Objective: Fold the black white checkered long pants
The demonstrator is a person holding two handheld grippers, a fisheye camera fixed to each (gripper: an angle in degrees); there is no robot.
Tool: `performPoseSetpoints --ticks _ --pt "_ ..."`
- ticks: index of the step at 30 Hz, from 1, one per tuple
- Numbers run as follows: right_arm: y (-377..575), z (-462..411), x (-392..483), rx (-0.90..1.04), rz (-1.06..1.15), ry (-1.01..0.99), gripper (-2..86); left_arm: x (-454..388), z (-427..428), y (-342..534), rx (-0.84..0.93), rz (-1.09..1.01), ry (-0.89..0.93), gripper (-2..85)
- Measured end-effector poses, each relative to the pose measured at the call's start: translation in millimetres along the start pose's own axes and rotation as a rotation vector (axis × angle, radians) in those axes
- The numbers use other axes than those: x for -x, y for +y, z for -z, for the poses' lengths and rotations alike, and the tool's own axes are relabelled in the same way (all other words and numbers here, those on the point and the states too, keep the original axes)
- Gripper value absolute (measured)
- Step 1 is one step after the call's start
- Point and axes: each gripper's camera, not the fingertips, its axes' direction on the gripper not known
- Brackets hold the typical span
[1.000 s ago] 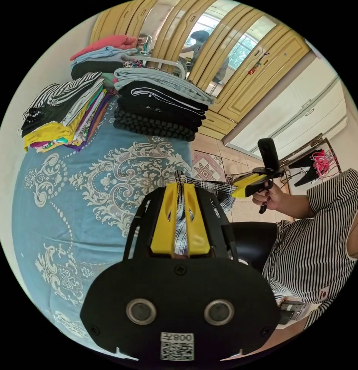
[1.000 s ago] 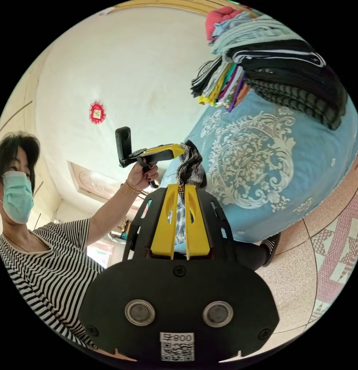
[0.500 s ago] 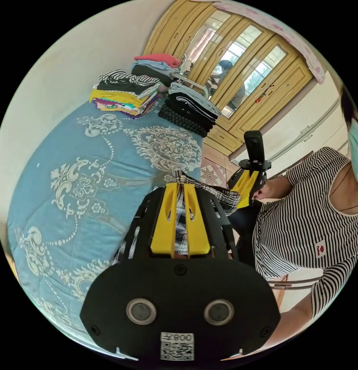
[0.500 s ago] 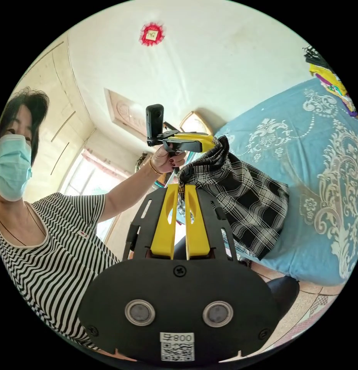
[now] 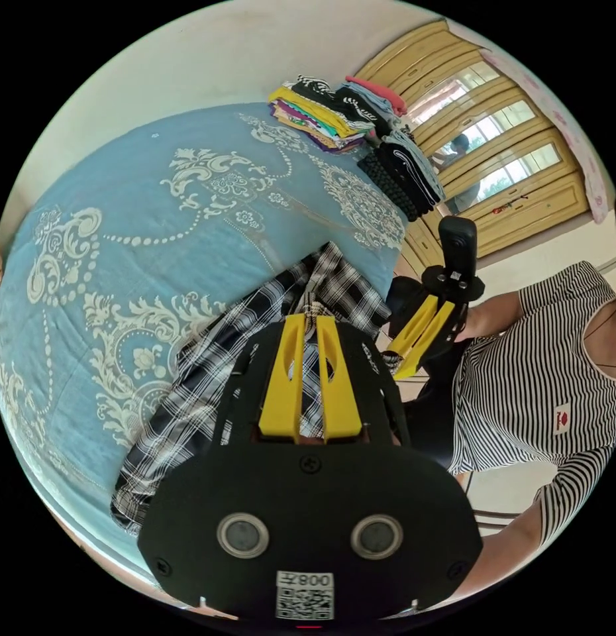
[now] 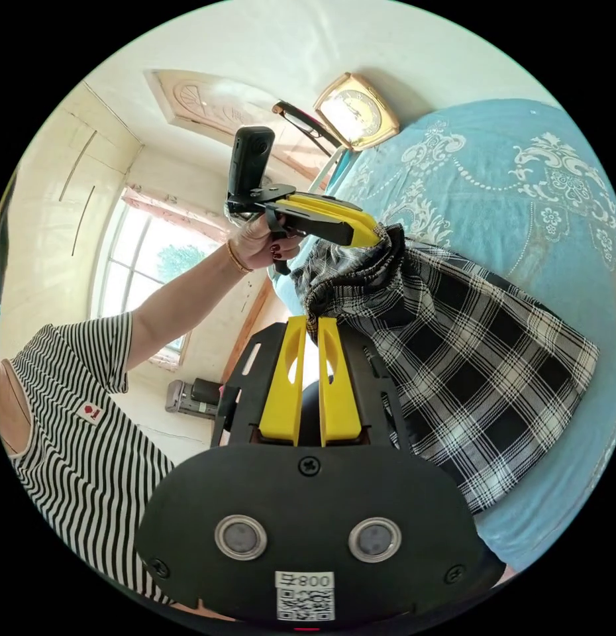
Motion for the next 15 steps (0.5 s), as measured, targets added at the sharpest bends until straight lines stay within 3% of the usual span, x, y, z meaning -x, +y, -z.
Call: performPoseSetpoints --ticks 15 --pt "-36.4 -181.5 -127.3 0.246 -0.020 0.081 3.6 104.1 18.9 154.5 -0.008 0.260 -0.070 1.8"
